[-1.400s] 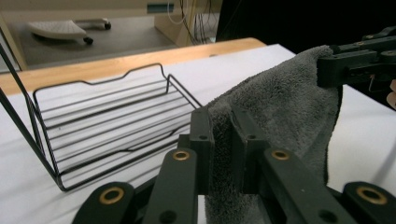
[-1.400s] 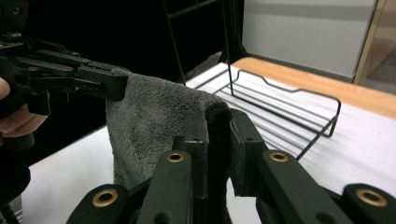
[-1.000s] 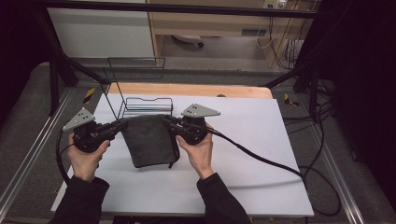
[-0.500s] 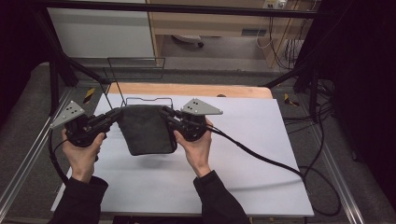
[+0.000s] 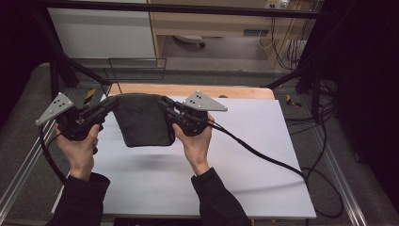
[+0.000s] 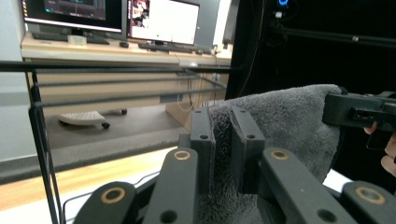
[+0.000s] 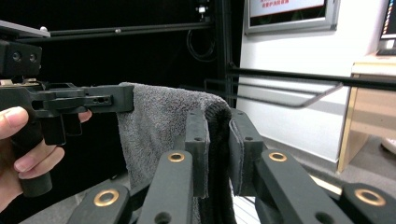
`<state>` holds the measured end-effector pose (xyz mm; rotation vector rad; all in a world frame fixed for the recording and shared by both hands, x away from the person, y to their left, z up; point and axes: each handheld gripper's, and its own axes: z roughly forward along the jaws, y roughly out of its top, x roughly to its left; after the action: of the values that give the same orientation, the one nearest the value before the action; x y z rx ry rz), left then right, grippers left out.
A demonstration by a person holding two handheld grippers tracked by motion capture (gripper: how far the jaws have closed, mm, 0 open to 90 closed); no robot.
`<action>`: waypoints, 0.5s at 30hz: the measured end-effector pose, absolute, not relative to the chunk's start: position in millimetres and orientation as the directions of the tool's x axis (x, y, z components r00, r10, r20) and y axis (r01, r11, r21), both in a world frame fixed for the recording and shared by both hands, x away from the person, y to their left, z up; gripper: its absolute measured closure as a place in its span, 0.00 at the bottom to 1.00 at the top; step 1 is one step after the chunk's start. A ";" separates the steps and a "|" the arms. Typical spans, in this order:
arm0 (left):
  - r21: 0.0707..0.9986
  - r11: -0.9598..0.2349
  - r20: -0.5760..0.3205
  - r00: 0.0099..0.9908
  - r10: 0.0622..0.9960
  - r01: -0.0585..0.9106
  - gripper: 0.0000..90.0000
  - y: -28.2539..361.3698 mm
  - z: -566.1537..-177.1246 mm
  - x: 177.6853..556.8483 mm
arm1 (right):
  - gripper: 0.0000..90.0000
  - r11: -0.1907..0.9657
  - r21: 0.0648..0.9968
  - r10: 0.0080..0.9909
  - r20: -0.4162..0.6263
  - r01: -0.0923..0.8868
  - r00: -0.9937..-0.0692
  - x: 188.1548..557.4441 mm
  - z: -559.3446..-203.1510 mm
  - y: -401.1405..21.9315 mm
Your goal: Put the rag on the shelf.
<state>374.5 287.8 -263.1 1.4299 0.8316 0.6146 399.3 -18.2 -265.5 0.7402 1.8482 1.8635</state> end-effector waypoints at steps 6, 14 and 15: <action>0.991 0.097 -0.130 0.592 0.795 0.089 0.90 287.9 -251.6 378.0 | 0.89 -0.058 0.997 0.639 0.075 0.050 -0.765 400.5 -256.7 -15.7; 0.990 0.122 -0.137 0.589 0.796 0.066 0.90 288.1 -240.7 382.2 | 0.90 -0.070 0.997 0.649 0.061 0.020 -0.758 401.8 -243.5 -13.0; 0.990 0.128 -0.141 0.589 0.796 0.064 0.90 288.1 -239.3 382.6 | 0.90 -0.077 0.997 0.649 0.061 0.014 -0.758 402.0 -240.9 -12.8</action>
<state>382.6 288.1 -239.3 1.3564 0.8115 0.6271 402.0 -12.8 -240.9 0.7138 1.7561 1.8869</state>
